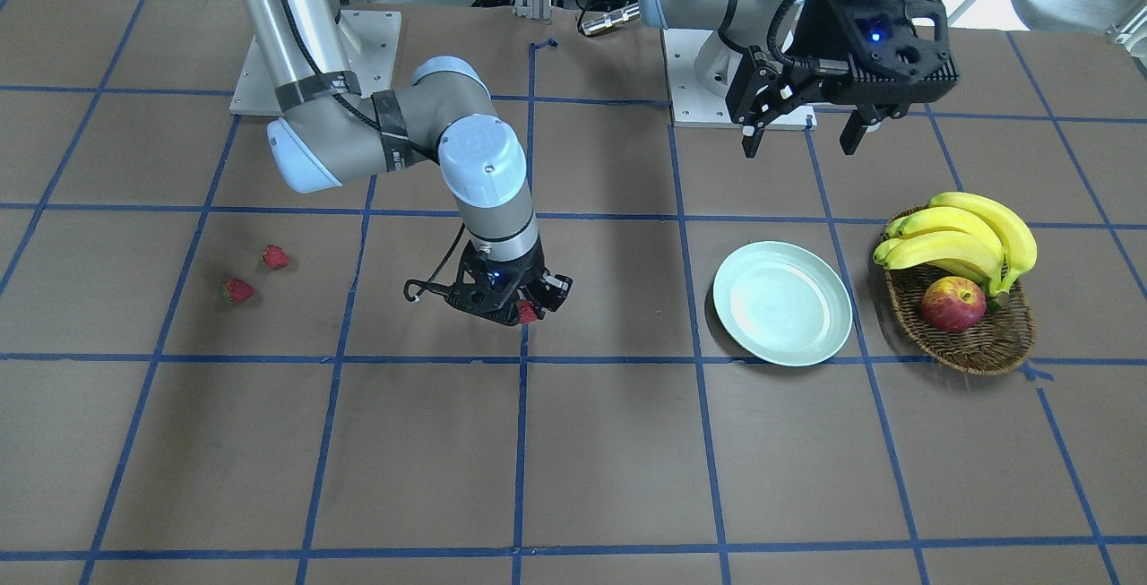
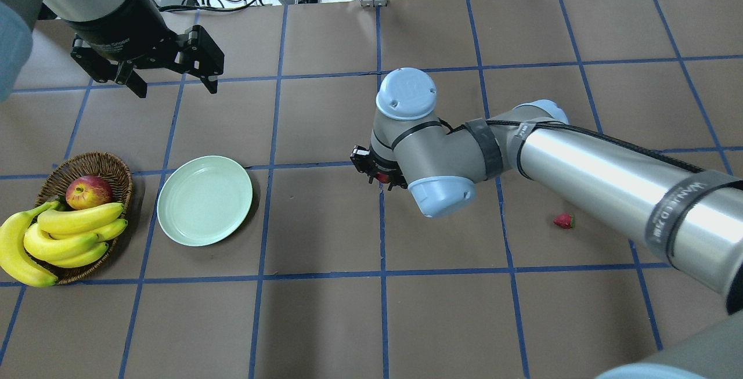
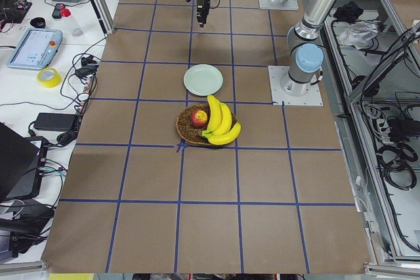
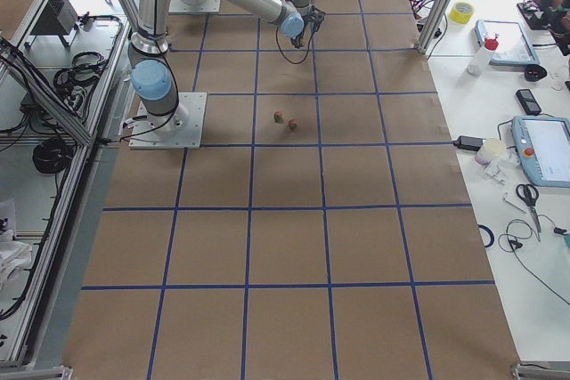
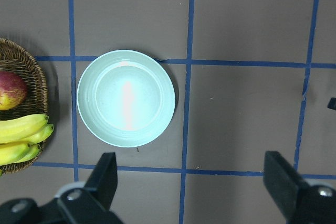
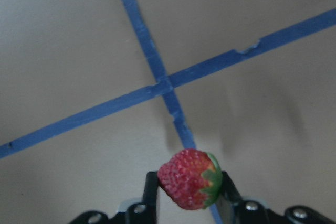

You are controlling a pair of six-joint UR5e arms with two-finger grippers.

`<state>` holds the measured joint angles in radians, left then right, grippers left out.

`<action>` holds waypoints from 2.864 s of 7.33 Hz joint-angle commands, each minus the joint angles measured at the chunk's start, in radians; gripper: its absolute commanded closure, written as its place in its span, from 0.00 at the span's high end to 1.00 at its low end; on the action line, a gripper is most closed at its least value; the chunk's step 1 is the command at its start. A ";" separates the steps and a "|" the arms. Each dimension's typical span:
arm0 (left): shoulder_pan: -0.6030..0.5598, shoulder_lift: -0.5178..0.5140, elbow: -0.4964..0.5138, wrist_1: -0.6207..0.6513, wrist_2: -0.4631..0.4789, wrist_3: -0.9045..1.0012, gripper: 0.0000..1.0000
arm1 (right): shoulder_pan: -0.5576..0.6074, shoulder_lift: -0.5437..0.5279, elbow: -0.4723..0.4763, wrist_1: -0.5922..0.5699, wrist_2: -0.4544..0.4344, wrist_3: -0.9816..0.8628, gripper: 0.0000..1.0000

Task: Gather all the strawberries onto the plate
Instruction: 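Carry the strawberry toward the plate and release it midway on the table, then reach left gripper to dropped strawberry while right gripper grasps another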

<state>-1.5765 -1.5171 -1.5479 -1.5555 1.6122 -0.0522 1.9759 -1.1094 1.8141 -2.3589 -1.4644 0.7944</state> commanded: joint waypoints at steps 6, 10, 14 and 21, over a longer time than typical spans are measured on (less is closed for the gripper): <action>0.001 0.002 0.000 0.000 0.002 0.000 1.00 | -0.078 -0.080 -0.030 0.235 -0.060 -0.221 1.00; -0.049 -0.043 -0.018 0.108 -0.082 -0.148 1.00 | -0.366 -0.249 0.131 0.270 -0.091 -0.696 1.00; -0.206 -0.224 -0.189 0.449 -0.104 -0.502 1.00 | -0.685 -0.248 0.258 0.075 -0.116 -1.116 1.00; -0.307 -0.515 -0.256 0.707 -0.118 -0.994 1.00 | -0.741 -0.204 0.334 0.066 -0.152 -1.163 0.20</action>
<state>-1.8745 -1.9890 -1.8046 -0.8539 1.4973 -1.0206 1.2352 -1.3142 2.1493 -2.2914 -1.5957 -0.3675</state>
